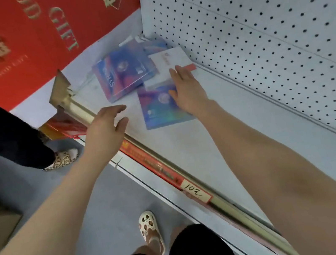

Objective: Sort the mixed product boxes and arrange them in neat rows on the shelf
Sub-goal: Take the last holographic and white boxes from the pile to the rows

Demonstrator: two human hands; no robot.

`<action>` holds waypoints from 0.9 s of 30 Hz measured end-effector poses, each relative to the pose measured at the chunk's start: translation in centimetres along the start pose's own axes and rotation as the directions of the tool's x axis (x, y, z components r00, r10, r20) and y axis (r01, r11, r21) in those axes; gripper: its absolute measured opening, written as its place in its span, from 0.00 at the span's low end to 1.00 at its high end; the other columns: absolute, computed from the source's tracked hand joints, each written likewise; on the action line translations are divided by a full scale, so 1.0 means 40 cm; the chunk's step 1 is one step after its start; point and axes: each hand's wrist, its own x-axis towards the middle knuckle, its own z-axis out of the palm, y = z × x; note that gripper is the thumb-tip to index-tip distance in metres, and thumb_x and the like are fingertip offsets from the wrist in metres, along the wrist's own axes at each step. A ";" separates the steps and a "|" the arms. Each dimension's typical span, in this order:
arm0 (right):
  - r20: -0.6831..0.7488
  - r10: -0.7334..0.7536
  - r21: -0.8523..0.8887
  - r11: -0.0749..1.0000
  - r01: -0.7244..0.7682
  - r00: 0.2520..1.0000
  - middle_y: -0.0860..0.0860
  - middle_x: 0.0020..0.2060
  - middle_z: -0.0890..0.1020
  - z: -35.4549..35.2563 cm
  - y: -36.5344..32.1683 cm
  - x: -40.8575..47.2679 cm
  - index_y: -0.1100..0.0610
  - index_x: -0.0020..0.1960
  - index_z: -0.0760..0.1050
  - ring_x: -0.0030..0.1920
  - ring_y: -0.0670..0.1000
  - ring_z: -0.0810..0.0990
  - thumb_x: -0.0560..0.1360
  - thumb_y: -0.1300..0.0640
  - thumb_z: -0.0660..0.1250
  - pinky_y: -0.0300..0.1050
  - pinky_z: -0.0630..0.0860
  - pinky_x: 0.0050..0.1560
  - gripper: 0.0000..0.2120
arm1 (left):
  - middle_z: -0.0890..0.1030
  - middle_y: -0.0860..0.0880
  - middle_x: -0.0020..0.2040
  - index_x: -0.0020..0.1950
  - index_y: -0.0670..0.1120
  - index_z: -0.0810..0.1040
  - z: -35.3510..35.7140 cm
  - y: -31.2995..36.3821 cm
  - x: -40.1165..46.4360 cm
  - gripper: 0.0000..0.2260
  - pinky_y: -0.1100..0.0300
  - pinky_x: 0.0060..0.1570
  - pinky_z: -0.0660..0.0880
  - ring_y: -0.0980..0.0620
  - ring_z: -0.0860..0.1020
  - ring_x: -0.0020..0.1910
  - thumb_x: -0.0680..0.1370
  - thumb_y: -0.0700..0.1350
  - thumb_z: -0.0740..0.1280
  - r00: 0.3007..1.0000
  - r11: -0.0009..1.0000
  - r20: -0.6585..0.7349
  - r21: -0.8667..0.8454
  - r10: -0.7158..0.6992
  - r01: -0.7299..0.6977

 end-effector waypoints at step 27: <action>-0.055 0.643 0.308 0.739 -0.599 0.764 0.60 0.61 0.74 -0.014 0.098 -0.093 0.62 0.69 0.65 0.62 0.63 0.71 0.71 0.33 0.68 0.52 0.67 0.62 0.40 | 0.70 0.34 0.64 0.72 0.40 0.63 0.116 -0.008 0.203 0.36 0.43 0.62 0.69 0.31 0.71 0.61 0.73 0.58 0.70 0.985 0.987 0.055 -0.005 -0.161 0.161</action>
